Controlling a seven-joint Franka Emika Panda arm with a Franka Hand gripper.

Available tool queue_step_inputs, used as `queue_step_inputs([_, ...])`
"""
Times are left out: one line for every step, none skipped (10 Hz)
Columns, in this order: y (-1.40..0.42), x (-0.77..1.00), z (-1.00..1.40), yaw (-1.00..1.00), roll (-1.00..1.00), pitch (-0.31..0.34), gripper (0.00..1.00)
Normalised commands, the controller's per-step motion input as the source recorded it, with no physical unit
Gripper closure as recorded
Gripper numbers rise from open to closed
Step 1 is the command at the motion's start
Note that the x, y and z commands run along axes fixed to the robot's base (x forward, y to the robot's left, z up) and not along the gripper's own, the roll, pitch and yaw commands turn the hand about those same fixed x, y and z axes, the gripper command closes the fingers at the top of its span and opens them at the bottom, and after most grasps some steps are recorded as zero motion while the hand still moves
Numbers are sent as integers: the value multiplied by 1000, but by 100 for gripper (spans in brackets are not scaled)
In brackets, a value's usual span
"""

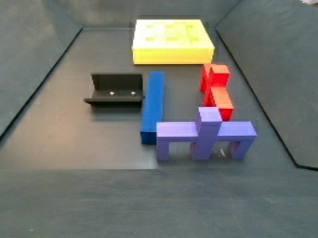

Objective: Pick up the green object. Move up. Move to above the board. Insert the green object.
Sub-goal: Move to above the board.

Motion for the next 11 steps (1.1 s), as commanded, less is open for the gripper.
queue_step_inputs([-660,273,169,1000,4,56,100])
queue_step_inputs([-338,154,94,1000,8,55,100])
queue_step_inputs([-218,96,64,1000,12,56,100])
queue_step_inputs([-108,74,37,1000,16,65,100])
queue_step_inputs([-87,75,30,1000,17,68,100])
queue_step_inputs([-60,78,23,1000,20,77,100])
queue_step_inputs([-55,76,18,1000,22,83,100])
queue_step_inputs([-43,76,17,1000,25,94,100])
queue_step_inputs([-42,75,16,1000,27,101,100])
queue_step_inputs([-37,73,17,1000,32,116,100])
queue_step_inputs([-34,67,20,1000,39,136,100])
